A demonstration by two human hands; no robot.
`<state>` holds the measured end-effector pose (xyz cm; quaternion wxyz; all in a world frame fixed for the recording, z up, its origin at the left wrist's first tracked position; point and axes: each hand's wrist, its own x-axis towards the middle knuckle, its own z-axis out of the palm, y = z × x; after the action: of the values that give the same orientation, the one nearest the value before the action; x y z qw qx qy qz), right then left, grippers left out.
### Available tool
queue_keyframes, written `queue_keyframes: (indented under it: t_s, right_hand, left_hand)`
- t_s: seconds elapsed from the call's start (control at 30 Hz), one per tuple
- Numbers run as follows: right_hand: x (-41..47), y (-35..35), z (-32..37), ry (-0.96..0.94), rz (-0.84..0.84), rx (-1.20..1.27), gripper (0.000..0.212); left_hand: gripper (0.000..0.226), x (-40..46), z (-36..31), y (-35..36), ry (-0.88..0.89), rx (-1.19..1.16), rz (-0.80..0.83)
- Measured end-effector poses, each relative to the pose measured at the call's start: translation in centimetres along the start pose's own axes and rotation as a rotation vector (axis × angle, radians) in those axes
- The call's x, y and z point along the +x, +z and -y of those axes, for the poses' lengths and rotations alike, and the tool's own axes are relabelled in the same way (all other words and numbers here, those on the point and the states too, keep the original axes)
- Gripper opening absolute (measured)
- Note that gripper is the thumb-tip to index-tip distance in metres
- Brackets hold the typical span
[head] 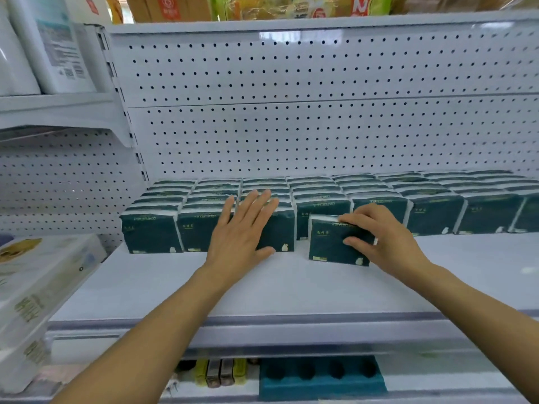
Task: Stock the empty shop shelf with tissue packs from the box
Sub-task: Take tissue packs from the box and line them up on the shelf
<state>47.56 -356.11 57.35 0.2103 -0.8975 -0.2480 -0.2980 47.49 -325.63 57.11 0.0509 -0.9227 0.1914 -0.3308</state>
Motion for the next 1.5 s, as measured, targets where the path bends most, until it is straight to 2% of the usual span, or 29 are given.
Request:
queue_keyframes:
  t_s: [0.07, 0.23, 0.37, 0.67, 0.93, 1.03, 1.13, 1.27, 1.5]
  right_hand:
    - [0.3, 0.7, -0.5, -0.004, -0.048, -0.049, 0.047]
    - [1.0, 2.8, -0.5, -0.104, -0.097, -0.169, 0.067]
    - [1.9, 3.8, -0.7, -0.111, -0.134, -0.274, 0.065]
    - [3.0, 5.2, -1.0, -0.190, -0.093, -0.336, 0.066]
    - [2.9, 4.8, 0.4, -0.092, 0.020, -0.409, 0.069]
    - [2.4, 3.7, 2.2, -0.013, 0.008, -0.365, 0.070]
    - [0.3, 2.1, 4.8, 0.034, -0.089, -0.261, 0.065]
    - [-3.8, 0.3, 8.3, -0.014, -0.200, -0.156, 0.057]
    - [-10.4, 0.9, 16.2, -0.158, -0.138, 0.020, 0.050]
  left_hand:
    - [0.104, 0.5, 0.4, 1.0, 0.000, 0.067, 0.062]
    - [0.096, 0.9, 0.5, 2.2, -0.042, 0.070, 0.097]
    - [0.094, 1.1, 0.2, 2.2, -0.054, 0.073, 0.069]
    - [0.096, 1.3, 0.5, 3.3, -0.032, 0.101, -0.050]
    - [0.092, 1.2, -0.1, 2.0, -0.067, 0.082, 0.076]
    - [0.093, 0.8, -1.0, -0.1, -0.132, 0.042, 0.110]
    - [0.080, -1.5, -2.6, -2.7, -0.161, 0.006, -0.038]
    - [0.065, -6.9, -5.2, -6.1, -0.204, -0.050, -0.200]
    - [0.059, -18.6, -7.0, -10.1, -0.232, -0.132, -0.164]
